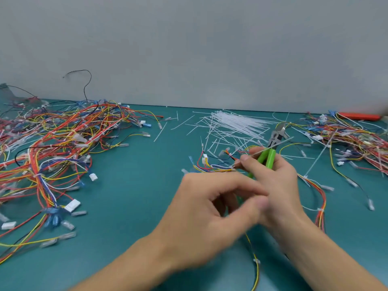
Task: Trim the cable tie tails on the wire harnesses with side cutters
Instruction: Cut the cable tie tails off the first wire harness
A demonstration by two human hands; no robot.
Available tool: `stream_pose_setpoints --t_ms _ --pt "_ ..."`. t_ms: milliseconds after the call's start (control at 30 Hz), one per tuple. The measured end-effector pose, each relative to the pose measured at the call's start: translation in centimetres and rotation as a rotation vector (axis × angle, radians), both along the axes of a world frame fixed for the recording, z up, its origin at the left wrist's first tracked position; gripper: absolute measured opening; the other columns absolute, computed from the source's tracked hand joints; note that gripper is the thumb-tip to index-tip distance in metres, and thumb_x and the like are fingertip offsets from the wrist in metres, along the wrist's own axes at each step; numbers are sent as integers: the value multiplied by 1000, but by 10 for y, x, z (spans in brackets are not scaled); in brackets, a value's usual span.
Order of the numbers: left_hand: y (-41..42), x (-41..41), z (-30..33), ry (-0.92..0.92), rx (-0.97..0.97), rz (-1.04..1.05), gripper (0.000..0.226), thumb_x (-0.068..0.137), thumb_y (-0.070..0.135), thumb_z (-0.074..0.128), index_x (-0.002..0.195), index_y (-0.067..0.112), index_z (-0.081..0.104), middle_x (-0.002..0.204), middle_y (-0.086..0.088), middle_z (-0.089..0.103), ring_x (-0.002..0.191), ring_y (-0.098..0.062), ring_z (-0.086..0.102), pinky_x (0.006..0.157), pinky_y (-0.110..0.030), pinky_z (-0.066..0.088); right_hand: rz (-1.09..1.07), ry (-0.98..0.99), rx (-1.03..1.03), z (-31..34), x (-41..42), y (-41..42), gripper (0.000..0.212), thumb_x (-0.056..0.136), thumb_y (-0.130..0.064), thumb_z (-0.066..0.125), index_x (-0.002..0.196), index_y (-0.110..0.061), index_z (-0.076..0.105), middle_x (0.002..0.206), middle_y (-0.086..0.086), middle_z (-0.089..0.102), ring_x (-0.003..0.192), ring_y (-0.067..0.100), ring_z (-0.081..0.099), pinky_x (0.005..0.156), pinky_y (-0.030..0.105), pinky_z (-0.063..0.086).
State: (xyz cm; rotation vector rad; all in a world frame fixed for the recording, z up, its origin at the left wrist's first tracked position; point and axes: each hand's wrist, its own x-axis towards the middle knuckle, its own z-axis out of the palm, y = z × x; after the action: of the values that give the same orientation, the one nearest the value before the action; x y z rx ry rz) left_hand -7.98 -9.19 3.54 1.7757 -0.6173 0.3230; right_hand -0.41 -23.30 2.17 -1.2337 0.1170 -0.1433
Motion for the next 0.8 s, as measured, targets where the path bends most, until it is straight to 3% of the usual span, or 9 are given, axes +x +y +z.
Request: stream_pose_setpoints --t_ms 100,233,367,433,533,633,667,733,800 --pt "-9 2 -2 389 -120 -215 15 98 17 67 109 22 75 95 -6 79 82 -22 75 68 -37 61 40 5 -40 -1 -5 2 15 91 -2 74 87 -16 67 88 24 65 70 27 63 62 39 60" --pt "13 25 -12 557 -112 -85 14 101 12 64 108 17 75 102 -4 80 98 -21 75 81 -32 60 122 -38 -110 0 -10 0 21 89 -5 76 79 -24 73 95 29 68 74 29 64 53 36 55" --pt "28 38 -19 590 19 80 12 98 20 68 101 27 78 102 5 80 104 -18 73 98 -36 57 162 -173 -238 -2 -11 0 21 90 0 75 83 -20 74 78 7 69 79 24 71 70 40 65" --pt "32 42 -20 536 63 208 10 97 29 69 95 24 78 93 9 79 96 -14 73 93 -35 57 170 -231 -346 -4 -13 0 18 88 -5 79 86 -23 73 76 6 70 76 28 71 75 45 65" --pt "33 45 -22 374 171 406 22 95 40 66 82 24 75 68 19 69 65 -1 63 65 -17 48 152 -301 -460 -4 -13 0 13 88 -16 80 90 -25 71 78 6 70 73 28 65 73 36 57" --pt "31 45 -25 387 142 411 21 100 45 59 103 29 73 51 16 50 52 -4 43 52 -16 37 128 -371 -485 -1 -13 -3 14 92 -13 78 89 -23 68 72 2 65 64 17 54 61 26 47" --pt "30 45 -26 421 52 366 18 101 43 59 114 36 69 57 20 56 58 -1 49 60 -15 46 127 -392 -500 0 -14 -4 15 92 -12 77 89 -23 67 73 5 64 63 23 53 59 32 46" --pt "26 46 -25 494 -215 255 23 102 33 63 123 43 63 95 23 73 87 0 69 88 -29 59 135 -430 -548 2 -16 -4 14 93 -14 77 90 -24 67 74 9 63 66 34 52 59 40 45" --pt "24 47 -24 535 -380 172 24 102 20 63 124 31 64 114 6 75 107 -13 72 88 -37 61 152 -448 -548 2 -16 -2 16 93 -12 77 90 -24 66 73 5 64 62 24 55 56 31 45"
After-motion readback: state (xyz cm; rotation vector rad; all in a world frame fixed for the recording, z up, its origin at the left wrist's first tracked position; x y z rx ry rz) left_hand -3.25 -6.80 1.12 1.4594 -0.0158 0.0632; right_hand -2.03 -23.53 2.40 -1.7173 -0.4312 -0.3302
